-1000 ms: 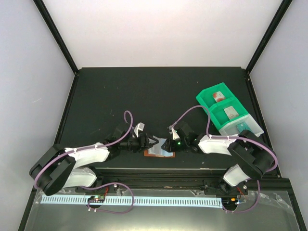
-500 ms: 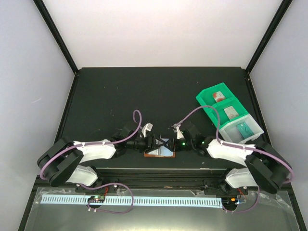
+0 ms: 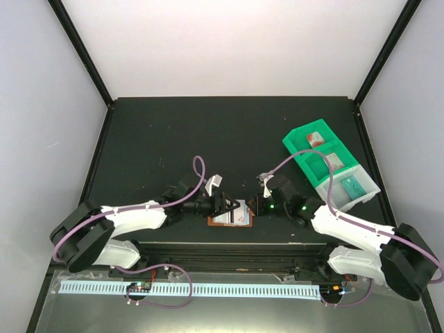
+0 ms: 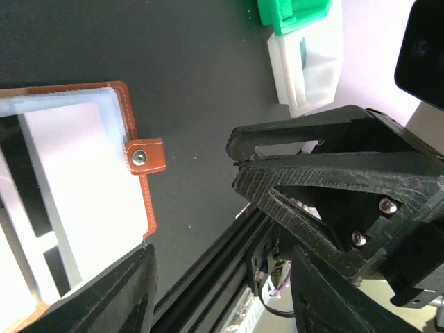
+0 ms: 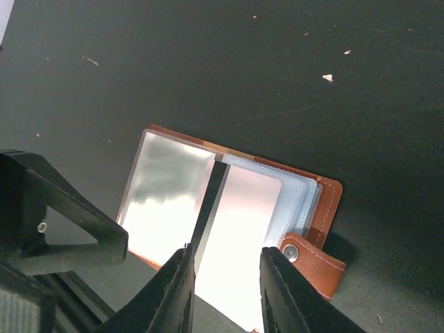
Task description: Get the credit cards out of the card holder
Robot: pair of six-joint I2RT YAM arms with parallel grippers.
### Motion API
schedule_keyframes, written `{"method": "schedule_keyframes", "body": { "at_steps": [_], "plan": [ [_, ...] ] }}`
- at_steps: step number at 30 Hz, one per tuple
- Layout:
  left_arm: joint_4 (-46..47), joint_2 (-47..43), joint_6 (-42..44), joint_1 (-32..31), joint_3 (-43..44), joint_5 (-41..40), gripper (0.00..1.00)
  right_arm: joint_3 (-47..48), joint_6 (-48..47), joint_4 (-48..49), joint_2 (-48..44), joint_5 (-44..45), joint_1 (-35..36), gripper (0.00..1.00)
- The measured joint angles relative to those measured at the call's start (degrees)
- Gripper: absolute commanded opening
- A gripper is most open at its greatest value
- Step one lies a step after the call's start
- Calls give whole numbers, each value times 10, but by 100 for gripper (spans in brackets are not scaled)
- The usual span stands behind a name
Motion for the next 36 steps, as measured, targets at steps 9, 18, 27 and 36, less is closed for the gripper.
{"method": "schedule_keyframes", "body": {
  "at_steps": [9,18,27,36],
  "plan": [
    [-85,-24,52,24,0,-40,39,16,4,20,81,-44,0,16],
    [-116,43,89,35,6,-49,40,54,0,32,171,-54,0,17],
    [-69,100,92,38,6,-22,36,52,-5,38,213,-41,0,16],
    [-31,138,75,38,12,-1,19,32,-5,76,210,-39,0,15]
  ]
}}
